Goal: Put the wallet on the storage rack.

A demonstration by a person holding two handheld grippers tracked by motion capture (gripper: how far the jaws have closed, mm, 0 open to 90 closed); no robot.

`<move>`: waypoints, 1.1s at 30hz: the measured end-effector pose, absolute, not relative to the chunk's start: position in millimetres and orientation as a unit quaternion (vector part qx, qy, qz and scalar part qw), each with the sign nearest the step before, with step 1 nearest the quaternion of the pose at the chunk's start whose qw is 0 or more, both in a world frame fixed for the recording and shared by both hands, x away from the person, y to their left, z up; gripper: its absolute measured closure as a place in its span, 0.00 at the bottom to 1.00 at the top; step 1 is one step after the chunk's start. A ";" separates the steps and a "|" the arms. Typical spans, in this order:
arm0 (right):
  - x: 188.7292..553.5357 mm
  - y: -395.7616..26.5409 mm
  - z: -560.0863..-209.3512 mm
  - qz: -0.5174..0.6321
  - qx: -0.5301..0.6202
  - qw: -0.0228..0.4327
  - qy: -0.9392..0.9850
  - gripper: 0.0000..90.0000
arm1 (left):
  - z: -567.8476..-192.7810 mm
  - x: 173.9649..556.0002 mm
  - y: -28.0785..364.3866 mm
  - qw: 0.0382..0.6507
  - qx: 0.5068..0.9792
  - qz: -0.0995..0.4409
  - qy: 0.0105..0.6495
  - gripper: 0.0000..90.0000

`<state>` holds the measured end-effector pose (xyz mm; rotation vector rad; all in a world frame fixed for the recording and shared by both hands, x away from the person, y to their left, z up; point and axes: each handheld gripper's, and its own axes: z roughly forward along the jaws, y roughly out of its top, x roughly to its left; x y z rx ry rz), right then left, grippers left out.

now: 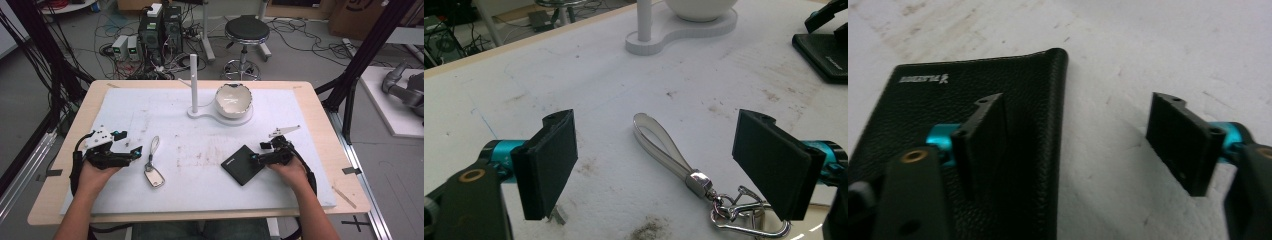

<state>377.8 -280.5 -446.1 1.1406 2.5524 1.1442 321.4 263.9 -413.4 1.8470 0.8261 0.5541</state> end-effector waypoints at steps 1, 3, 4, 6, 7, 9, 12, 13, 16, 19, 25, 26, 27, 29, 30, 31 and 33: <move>376.5 -280.2 -446.1 0.378 0.378 0.060 0.843 0.35 | -413.7 321.5 263.4 0.499 0.764 0.228 0.341 0.20; 375.9 -280.2 -445.3 0.384 0.368 0.049 0.845 0.49 | -414.2 321.8 262.0 0.497 0.766 0.227 0.339 0.20; 375.2 -279.9 -445.1 0.387 0.366 0.038 0.846 0.55 | -414.3 322.0 261.3 0.495 0.767 0.228 0.338 0.20; 374.9 -280.3 -444.9 0.388 0.364 0.031 0.846 0.59 | -414.4 322.2 259.8 0.494 0.768 0.228 0.337 0.20; 374.9 -280.5 -444.8 0.390 0.362 0.026 0.846 0.64 | -414.3 322.4 259.3 0.494 0.770 0.227 0.335 0.20; 374.7 -280.7 -445.0 0.397 0.353 0.014 0.847 0.74 | -414.3 322.5 257.9 0.494 0.770 0.226 0.335 0.20; 372.3 -279.1 -443.0 0.395 0.352 0.015 0.848 0.82 | -414.3 322.4 257.2 0.491 0.773 0.227 0.332 0.20; 372.5 -279.3 -443.0 0.397 0.349 0.016 0.848 0.85 | -414.4 322.5 257.1 0.489 0.774 0.227 0.332 0.20; 371.4 -279.1 -441.2 0.396 0.353 0.013 0.848 0.91 | -414.4 322.4 257.2 0.489 0.774 0.228 0.333 0.20; 371.7 -280.6 -439.6 0.398 0.350 0.012 0.848 0.94 | -414.5 322.3 257.5 0.489 0.773 0.229 0.334 0.20; 367.8 -277.7 -430.7 0.412 0.335 0.037 0.846 0.95 | -414.3 322.6 260.2 0.489 0.769 0.234 0.338 0.20; 366.8 -276.3 -427.4 0.415 0.332 0.044 0.846 0.95 | -414.3 322.7 260.6 0.491 0.768 0.235 0.339 0.20; 365.7 -275.1 -424.0 0.417 0.329 0.054 0.846 0.95 | -414.0 322.7 261.4 0.489 0.769 0.236 0.338 0.20; 364.8 -273.8 -416.7 0.423 0.322 0.073 0.844 0.95 | -413.9 322.5 261.8 0.492 0.766 0.235 0.339 0.20; 364.3 -273.8 -409.2 0.430 0.321 0.087 0.839 0.95 | -413.6 322.3 262.1 0.492 0.766 0.236 0.340 0.20; 364.1 -274.0 -405.5 0.434 0.323 0.093 0.836 0.95 | -413.0 322.0 262.1 0.494 0.765 0.235 0.340 0.20; 363.8 -274.5 -402.4 0.440 0.322 0.100 0.833 0.95 | -412.8 321.9 262.2 0.494 0.765 0.237 0.339 0.20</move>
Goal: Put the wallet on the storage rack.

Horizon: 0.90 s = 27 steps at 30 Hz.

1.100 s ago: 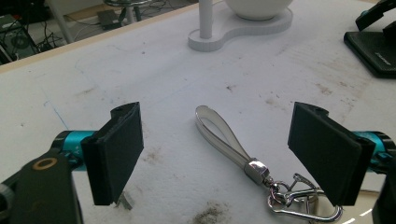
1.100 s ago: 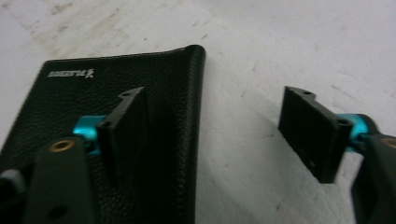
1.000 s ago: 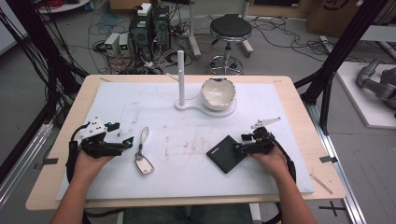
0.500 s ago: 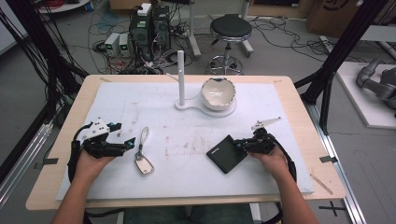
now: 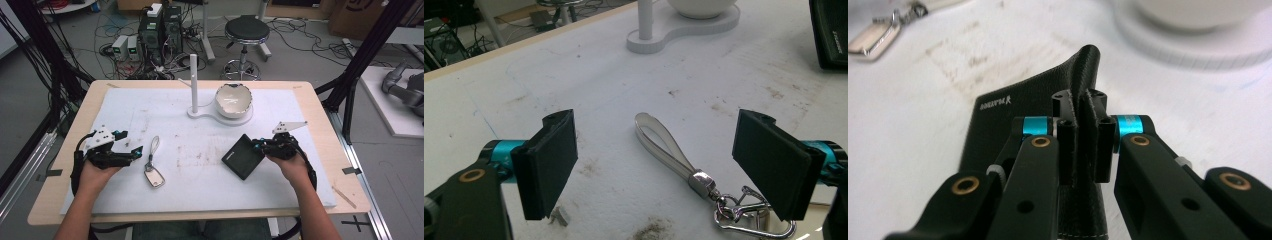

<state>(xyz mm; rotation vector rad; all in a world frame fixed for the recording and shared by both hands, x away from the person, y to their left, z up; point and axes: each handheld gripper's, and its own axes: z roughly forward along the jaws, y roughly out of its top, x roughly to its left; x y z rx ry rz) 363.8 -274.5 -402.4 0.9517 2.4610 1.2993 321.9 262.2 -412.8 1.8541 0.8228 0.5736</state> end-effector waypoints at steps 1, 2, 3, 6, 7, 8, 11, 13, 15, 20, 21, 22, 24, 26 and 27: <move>364.0 -276.1 -396.1 0.448 0.323 0.111 0.826 0.95 | -412.4 321.9 261.8 0.495 0.765 0.236 0.338 0.20; 364.0 -276.1 -396.1 0.448 0.323 0.111 0.826 0.95 | -412.4 321.9 261.8 0.495 0.765 0.236 0.338 0.20; 364.2 -276.7 -392.8 0.451 0.325 0.115 0.823 0.96 | -412.3 321.9 261.6 0.495 0.765 0.236 0.338 0.20; 366.1 -278.8 -383.3 0.457 0.333 0.135 0.814 0.96 | -412.5 322.0 260.6 0.496 0.765 0.236 0.337 0.20; 368.9 -280.3 -375.1 0.463 0.340 0.154 0.804 0.96 | -412.3 322.0 259.7 0.497 0.764 0.235 0.336 0.20; 368.9 -280.3 -375.1 0.463 0.340 0.154 0.804 0.96 | -412.3 322.0 259.7 0.497 0.764 0.235 0.336 0.20; 375.6 -278.5 -361.2 0.468 0.341 0.180 0.795 0.96 | -411.4 322.0 258.8 0.499 0.764 0.235 0.334 0.20; 380.2 -275.8 -354.1 0.465 0.337 0.191 0.796 0.95 | -411.2 322.1 258.7 0.499 0.765 0.235 0.333 0.20; 382.3 -274.6 -350.7 0.466 0.335 0.196 0.795 0.96 | -411.0 322.2 258.4 0.499 0.765 0.235 0.333 0.20; 396.5 -266.3 -333.8 0.460 0.329 0.215 0.796 0.95 | -410.8 322.5 258.3 0.498 0.765 0.235 0.333 0.20; 402.5 -262.4 -327.5 0.460 0.325 0.225 0.795 0.95 | -410.9 322.6 258.3 0.498 0.765 0.235 0.333 0.20; 402.5 -262.4 -327.5 0.460 0.325 0.225 0.795 0.95 | -410.8 322.7 258.4 0.499 0.765 0.235 0.332 0.20; 412.5 -256.3 -318.9 0.456 0.320 0.239 0.796 0.95 | -410.7 322.8 258.6 0.500 0.765 0.235 0.333 0.20; 419.6 -252.5 -314.3 0.452 0.316 0.249 0.796 0.95 | -410.6 322.9 258.5 0.500 0.765 0.235 0.332 0.20; 419.6 -252.5 -314.3 0.452 0.316 0.249 0.796 0.95 | -410.6 322.8 258.3 0.499 0.765 0.235 0.333 0.20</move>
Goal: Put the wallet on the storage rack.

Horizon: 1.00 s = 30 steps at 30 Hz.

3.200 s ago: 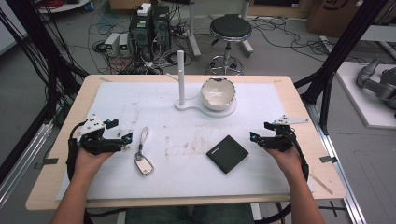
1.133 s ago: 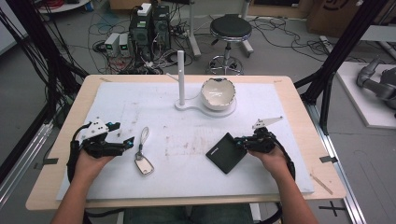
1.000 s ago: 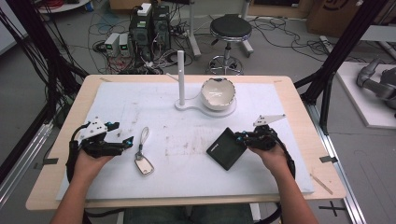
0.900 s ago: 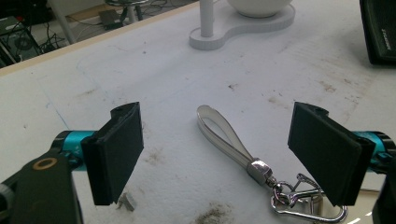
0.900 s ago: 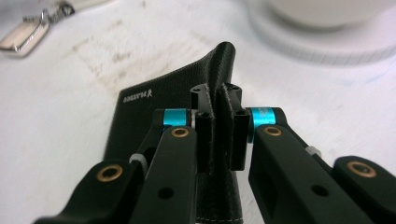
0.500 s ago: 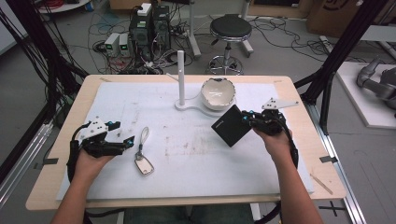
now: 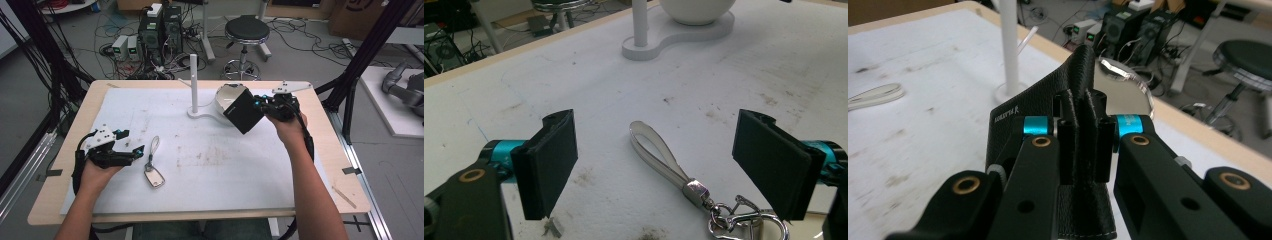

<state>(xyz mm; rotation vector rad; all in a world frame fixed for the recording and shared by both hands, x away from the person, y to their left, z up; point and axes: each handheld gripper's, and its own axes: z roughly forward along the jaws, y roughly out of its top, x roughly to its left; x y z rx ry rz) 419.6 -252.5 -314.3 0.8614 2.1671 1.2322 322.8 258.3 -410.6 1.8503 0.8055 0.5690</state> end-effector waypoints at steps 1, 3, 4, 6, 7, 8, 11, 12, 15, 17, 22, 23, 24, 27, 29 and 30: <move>427.4 -249.2 -310.3 0.448 0.318 0.256 0.795 0.95 | -410.7 322.8 258.1 0.499 0.765 0.235 0.333 0.20; 431.0 -247.6 -308.6 0.446 0.318 0.260 0.795 0.95 | -410.8 322.8 257.8 0.500 0.765 0.234 0.332 0.20; 434.8 -246.2 -307.2 0.445 0.318 0.263 0.795 0.95 | -410.8 322.9 257.8 0.500 0.765 0.234 0.332 0.20; 442.2 -243.7 -304.7 0.442 0.318 0.264 0.796 0.95 | -411.0 323.2 257.9 0.500 0.765 0.234 0.331 0.20; 446.4 -242.6 -303.5 0.438 0.317 0.268 0.797 0.95 | -411.1 323.4 258.1 0.499 0.765 0.233 0.332 0.20; 449.9 -240.9 -302.7 0.437 0.318 0.269 0.797 0.95 | -411.2 323.5 258.1 0.500 0.765 0.233 0.333 0.20; 459.6 -237.7 -302.4 0.437 0.321 0.272 0.795 0.95 | -411.4 323.6 258.5 0.500 0.764 0.233 0.333 0.20; 463.0 -237.3 -302.9 0.437 0.321 0.274 0.794 0.95 | -411.4 323.7 258.5 0.500 0.764 0.233 0.333 0.20; 470.3 -235.0 -303.9 0.435 0.329 0.269 0.794 0.95 | -411.6 323.8 258.4 0.500 0.765 0.233 0.333 0.20; 476.7 -233.7 -302.1 0.438 0.324 0.279 0.791 0.95 | -411.7 323.8 258.3 0.500 0.765 0.232 0.333 0.20; 483.2 -230.0 -299.9 0.438 0.321 0.282 0.791 0.95 | -411.5 323.5 258.3 0.499 0.765 0.234 0.333 0.20; 484.9 -228.9 -300.1 0.437 0.322 0.282 0.791 0.95 | -411.5 323.3 258.2 0.499 0.765 0.234 0.333 0.20; 486.5 -227.8 -300.2 0.434 0.324 0.281 0.792 0.95 | -411.3 323.2 258.4 0.499 0.765 0.234 0.333 0.20; 491.9 -225.2 -301.8 0.430 0.325 0.286 0.792 0.95 | -411.2 323.0 258.5 0.499 0.765 0.234 0.333 0.20; 496.5 -223.1 -304.3 0.419 0.328 0.289 0.796 0.95 | -411.2 322.8 258.4 0.500 0.764 0.234 0.334 0.20; 497.4 -222.5 -305.4 0.417 0.328 0.292 0.796 0.95 | -411.2 322.8 258.6 0.499 0.765 0.235 0.333 0.20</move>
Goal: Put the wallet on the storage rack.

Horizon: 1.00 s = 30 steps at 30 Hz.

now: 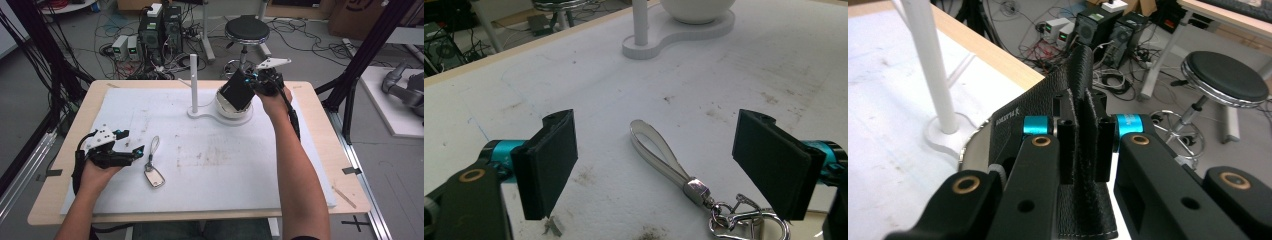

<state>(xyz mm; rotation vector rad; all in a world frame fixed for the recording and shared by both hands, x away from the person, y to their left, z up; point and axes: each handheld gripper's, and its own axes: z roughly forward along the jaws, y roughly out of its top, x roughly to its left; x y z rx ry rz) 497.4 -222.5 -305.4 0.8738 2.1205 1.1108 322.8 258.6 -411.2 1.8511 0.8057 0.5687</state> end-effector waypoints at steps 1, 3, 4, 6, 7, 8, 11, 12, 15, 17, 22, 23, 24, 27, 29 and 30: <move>498.8 -222.2 -306.6 0.416 0.327 0.293 0.796 0.95 | -411.2 322.7 258.5 0.499 0.765 0.234 0.333 0.20; 499.1 -221.2 -307.9 0.413 0.331 0.293 0.796 0.95 | -411.3 322.8 258.6 0.499 0.765 0.235 0.332 0.20; 500.0 -220.5 -309.3 0.408 0.327 0.297 0.799 0.95 | -411.3 322.8 258.6 0.499 0.766 0.234 0.331 0.20; 501.1 -218.2 -312.3 0.399 0.326 0.305 0.801 0.95 | -411.3 322.6 258.8 0.498 0.766 0.235 0.332 0.20; 501.7 -217.3 -314.0 0.400 0.324 0.310 0.799 0.95 | -411.4 322.4 258.7 0.499 0.765 0.234 0.332 0.20; 501.7 -216.6 -314.9 0.397 0.326 0.308 0.801 0.95 | -411.4 322.4 258.7 0.499 0.765 0.234 0.332 0.20; 501.5 -213.8 -318.1 0.393 0.327 0.311 0.801 0.95 | -411.4 322.3 258.4 0.500 0.765 0.234 0.331 0.20; 502.7 -211.9 -321.0 0.393 0.329 0.311 0.800 0.95 | -411.3 322.3 258.3 0.499 0.766 0.234 0.331 0.20; 503.9 -209.4 -324.7 0.391 0.329 0.306 0.803 0.95 | -411.2 322.2 257.8 0.500 0.766 0.234 0.330 0.20; 505.9 -203.5 -332.4 0.382 0.328 0.302 0.810 0.94 | -411.2 322.3 257.7 0.499 0.766 0.234 0.330 0.20; 506.4 -205.4 -344.9 0.389 0.361 0.277 0.801 0.67 | -411.7 322.5 257.2 0.499 0.767 0.232 0.329 0.20; 506.5 -207.4 -345.1 0.391 0.372 0.266 0.799 0.61 | -411.9 322.6 257.0 0.498 0.768 0.232 0.329 0.20; 506.5 -207.4 -345.1 0.391 0.372 0.266 0.799 0.61 | -412.2 323.0 256.9 0.498 0.768 0.231 0.329 0.20; 499.0 -215.7 -338.3 0.392 0.382 0.255 0.797 0.49 | -412.5 323.4 256.3 0.497 0.769 0.231 0.330 0.20; 495.8 -217.3 -335.6 0.392 0.385 0.257 0.795 0.46 | -412.5 323.4 256.1 0.497 0.769 0.231 0.330 0.20; 490.5 -221.4 -330.4 0.394 0.383 0.259 0.795 0.44 | -412.4 323.4 255.9 0.497 0.769 0.231 0.329 0.20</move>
